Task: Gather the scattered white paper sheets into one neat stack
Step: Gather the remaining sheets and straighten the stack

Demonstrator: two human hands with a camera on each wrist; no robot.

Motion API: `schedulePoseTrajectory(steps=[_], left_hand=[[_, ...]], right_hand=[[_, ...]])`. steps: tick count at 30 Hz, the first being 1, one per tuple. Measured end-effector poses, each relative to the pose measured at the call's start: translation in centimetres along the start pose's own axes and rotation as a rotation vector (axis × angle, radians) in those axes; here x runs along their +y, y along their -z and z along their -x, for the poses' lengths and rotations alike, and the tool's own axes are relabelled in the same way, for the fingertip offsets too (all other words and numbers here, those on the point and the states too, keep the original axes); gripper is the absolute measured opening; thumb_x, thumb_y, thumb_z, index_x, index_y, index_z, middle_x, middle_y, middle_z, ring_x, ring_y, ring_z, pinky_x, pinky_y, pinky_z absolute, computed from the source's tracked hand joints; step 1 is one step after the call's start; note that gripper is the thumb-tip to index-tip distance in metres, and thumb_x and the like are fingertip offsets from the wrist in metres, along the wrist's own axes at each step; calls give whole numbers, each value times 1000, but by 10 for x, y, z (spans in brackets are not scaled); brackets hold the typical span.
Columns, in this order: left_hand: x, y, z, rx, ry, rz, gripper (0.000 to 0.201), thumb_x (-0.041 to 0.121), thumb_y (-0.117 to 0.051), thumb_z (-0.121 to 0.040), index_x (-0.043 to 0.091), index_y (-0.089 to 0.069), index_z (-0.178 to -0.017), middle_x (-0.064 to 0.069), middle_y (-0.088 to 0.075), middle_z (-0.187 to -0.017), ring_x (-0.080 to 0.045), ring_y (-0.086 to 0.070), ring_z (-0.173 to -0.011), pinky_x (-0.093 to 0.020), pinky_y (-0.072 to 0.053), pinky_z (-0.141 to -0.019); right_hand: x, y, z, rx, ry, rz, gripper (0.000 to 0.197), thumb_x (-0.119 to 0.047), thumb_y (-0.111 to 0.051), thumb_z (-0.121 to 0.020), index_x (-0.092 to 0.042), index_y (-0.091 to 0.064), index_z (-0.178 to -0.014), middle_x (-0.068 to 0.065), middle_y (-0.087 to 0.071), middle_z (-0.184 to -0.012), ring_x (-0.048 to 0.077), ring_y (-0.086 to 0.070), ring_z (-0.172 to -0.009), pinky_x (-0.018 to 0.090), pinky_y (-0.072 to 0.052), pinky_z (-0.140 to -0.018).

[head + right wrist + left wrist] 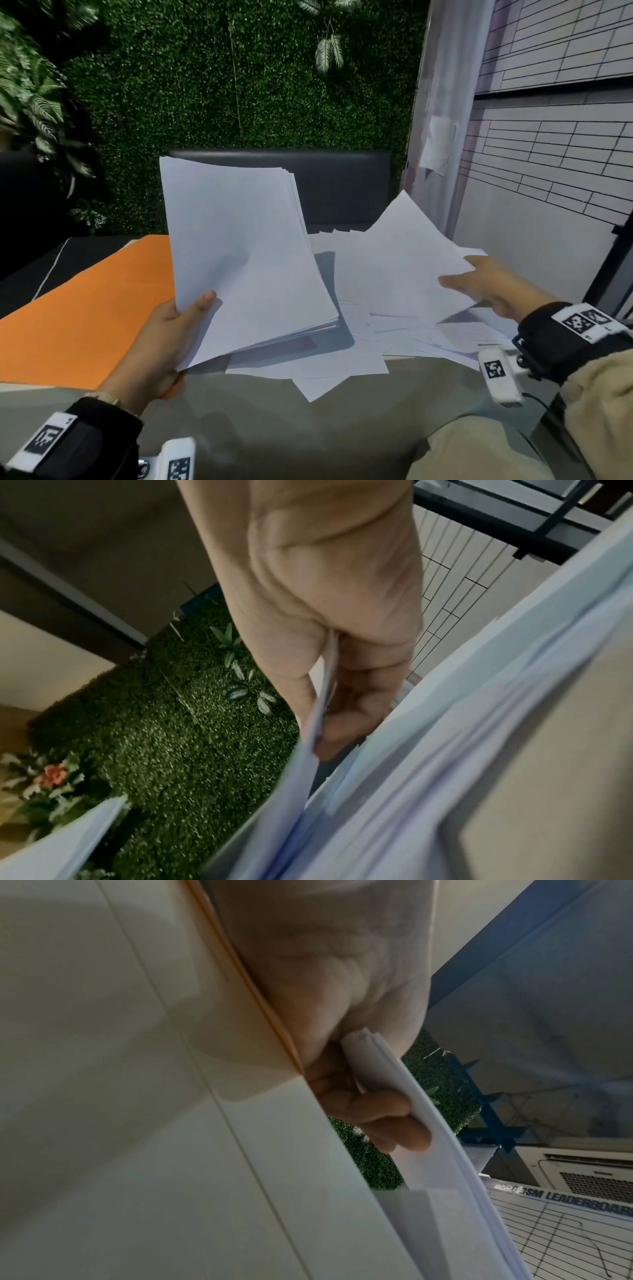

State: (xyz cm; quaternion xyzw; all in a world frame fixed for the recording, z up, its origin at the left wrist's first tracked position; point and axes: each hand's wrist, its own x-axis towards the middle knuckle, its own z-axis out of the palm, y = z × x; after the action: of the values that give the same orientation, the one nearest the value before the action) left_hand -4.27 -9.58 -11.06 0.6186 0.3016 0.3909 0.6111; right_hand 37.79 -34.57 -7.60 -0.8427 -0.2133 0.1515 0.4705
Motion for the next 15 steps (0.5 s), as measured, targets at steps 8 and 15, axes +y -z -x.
schedulePoseTrajectory(steps=[8, 15], left_hand=[[0, 1, -1, -21, 9, 11, 26, 24, -57, -111, 12, -74, -127, 1, -85, -116, -14, -83, -99, -37, -59, -90], [1, 2, 0, 4, 22, 15, 37, 39, -57, -110, 14, -74, -132, 0, -85, -117, -22, -82, -107, -38, -60, -89]], right_hand=[[-12, 16, 51, 107, 156, -549, 20, -9, -74, -95, -9, -72, -115, 16, -78, -110, 27, -76, -83, 36, -67, -61], [-41, -47, 109, -9, 173, -798, 16, -19, -70, -100, -16, -74, -115, 3, -83, -107, 20, -80, -92, 34, -67, -72]])
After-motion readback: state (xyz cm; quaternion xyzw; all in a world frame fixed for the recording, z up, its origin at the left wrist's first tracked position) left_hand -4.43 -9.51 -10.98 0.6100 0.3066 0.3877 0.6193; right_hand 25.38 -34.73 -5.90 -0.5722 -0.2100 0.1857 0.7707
